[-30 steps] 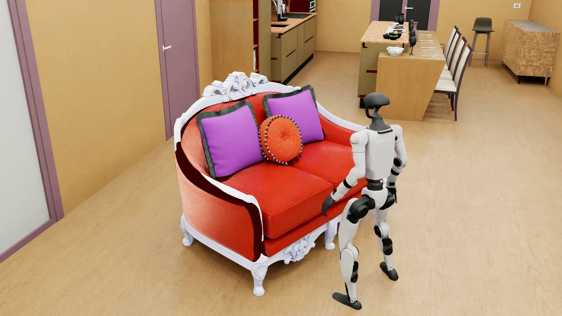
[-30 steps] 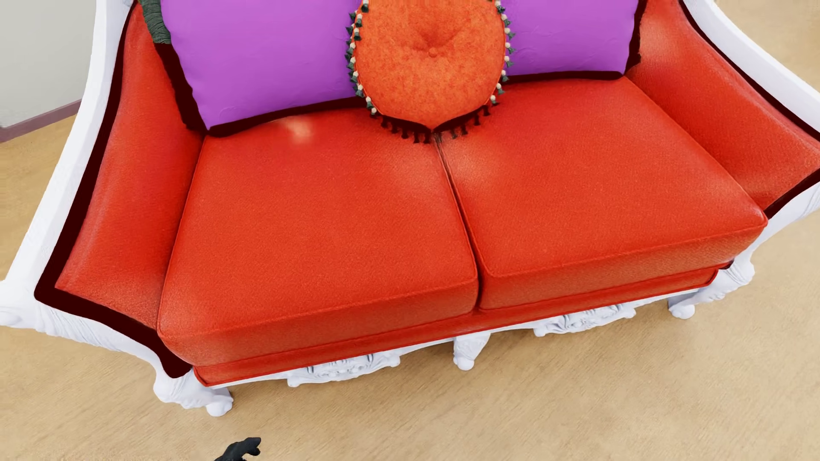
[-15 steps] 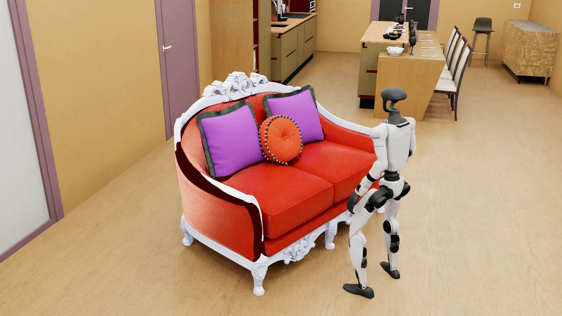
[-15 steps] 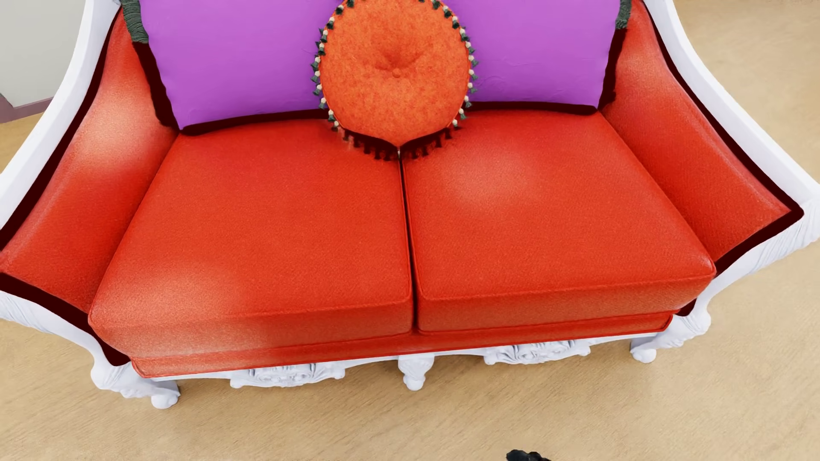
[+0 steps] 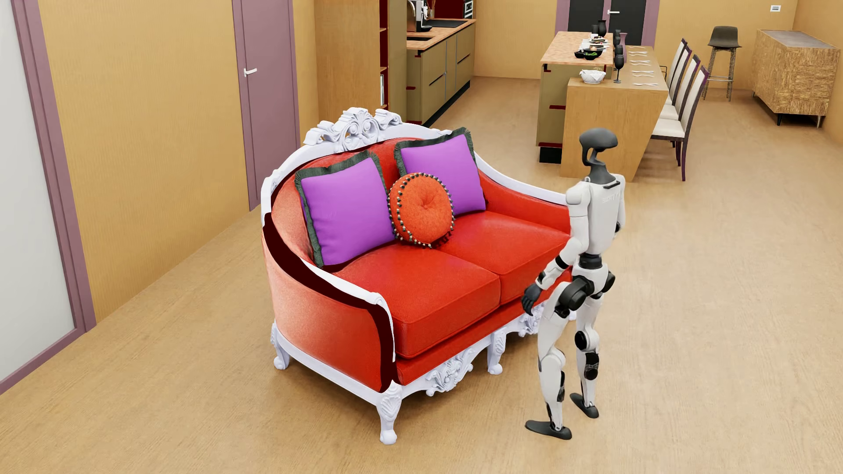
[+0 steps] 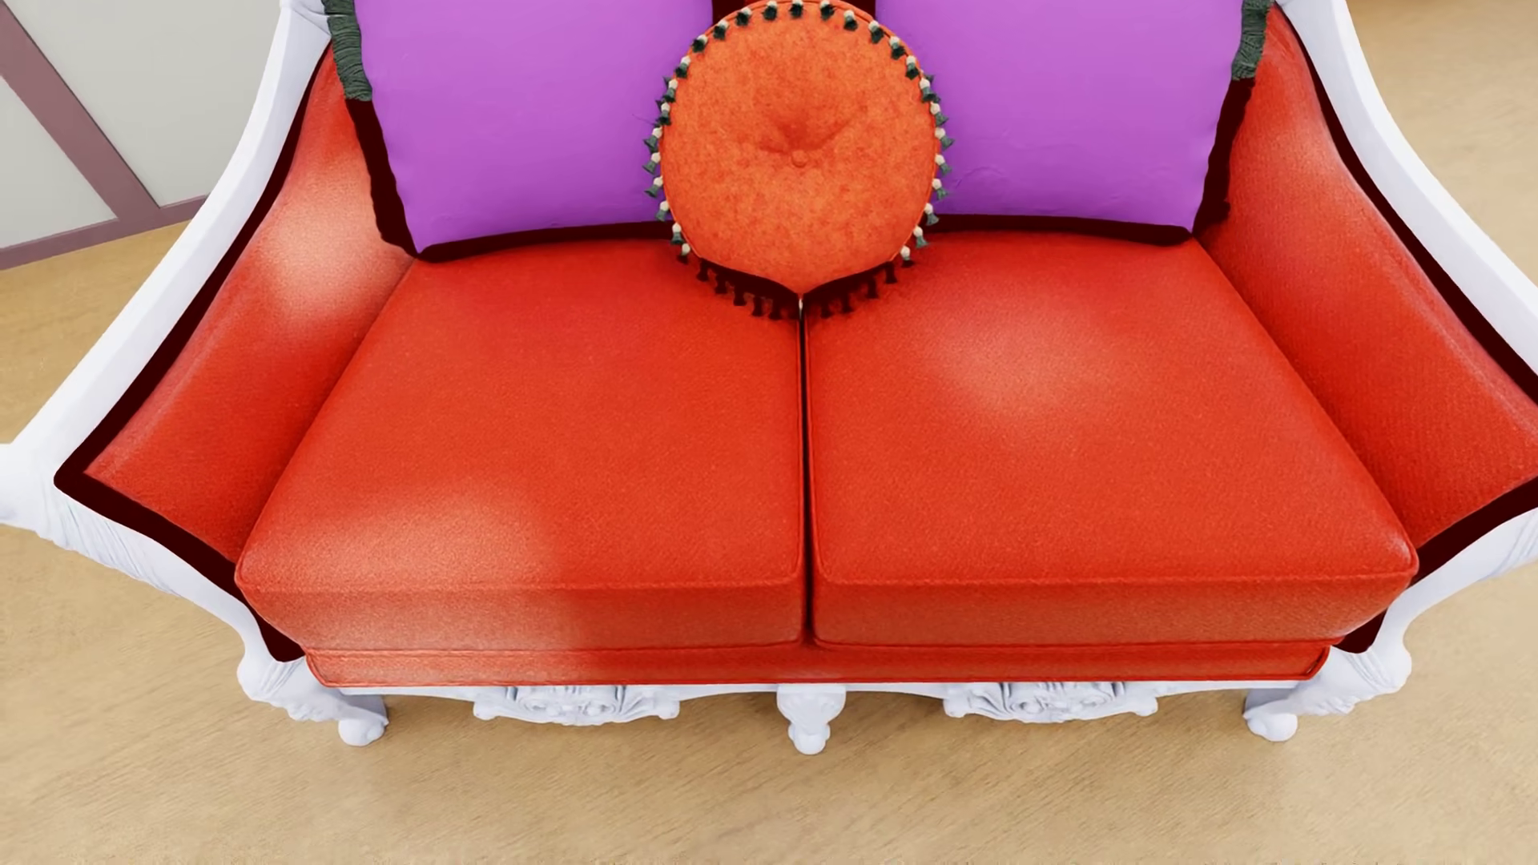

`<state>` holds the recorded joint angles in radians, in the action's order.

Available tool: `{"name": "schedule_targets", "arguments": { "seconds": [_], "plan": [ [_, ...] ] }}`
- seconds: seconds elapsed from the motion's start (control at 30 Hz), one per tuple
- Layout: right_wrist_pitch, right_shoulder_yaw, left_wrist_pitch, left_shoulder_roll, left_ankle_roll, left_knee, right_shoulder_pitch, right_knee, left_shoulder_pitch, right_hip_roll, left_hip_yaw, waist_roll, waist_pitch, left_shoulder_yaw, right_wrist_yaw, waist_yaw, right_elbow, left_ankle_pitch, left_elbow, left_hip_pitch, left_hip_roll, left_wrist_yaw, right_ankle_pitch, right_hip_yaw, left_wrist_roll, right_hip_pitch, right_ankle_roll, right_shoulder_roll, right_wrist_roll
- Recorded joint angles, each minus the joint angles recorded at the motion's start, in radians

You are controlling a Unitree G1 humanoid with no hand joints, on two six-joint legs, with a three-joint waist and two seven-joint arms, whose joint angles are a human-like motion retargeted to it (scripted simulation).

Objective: Head to the sofa

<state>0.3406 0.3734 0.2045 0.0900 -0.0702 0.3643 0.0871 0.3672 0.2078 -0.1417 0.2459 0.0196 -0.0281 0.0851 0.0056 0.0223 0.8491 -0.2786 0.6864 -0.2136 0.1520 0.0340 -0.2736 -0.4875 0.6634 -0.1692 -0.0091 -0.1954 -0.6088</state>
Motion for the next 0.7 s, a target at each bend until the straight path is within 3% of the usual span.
{"name": "schedule_targets", "arguments": {
  "seconds": [0.2, 0.7],
  "plan": [
    [-0.012, 0.011, 0.026, 0.009, 0.004, 0.015, -0.016, 0.014, 0.036, 0.01, 0.013, 0.011, 0.007, -0.01, -0.021, 0.008, -0.033, -0.002, 0.032, -0.015, 0.015, -0.002, 0.001, 0.018, 0.0, -0.024, -0.008, 0.0, -0.006],
    [-0.011, 0.054, 0.017, 0.014, 0.012, 0.132, -0.054, 0.099, 0.039, 0.031, 0.007, 0.019, 0.023, -0.027, -0.03, 0.015, -0.019, -0.034, 0.016, -0.1, 0.063, -0.001, -0.04, 0.044, -0.006, -0.094, -0.041, -0.012, 0.005]
  ]
}}
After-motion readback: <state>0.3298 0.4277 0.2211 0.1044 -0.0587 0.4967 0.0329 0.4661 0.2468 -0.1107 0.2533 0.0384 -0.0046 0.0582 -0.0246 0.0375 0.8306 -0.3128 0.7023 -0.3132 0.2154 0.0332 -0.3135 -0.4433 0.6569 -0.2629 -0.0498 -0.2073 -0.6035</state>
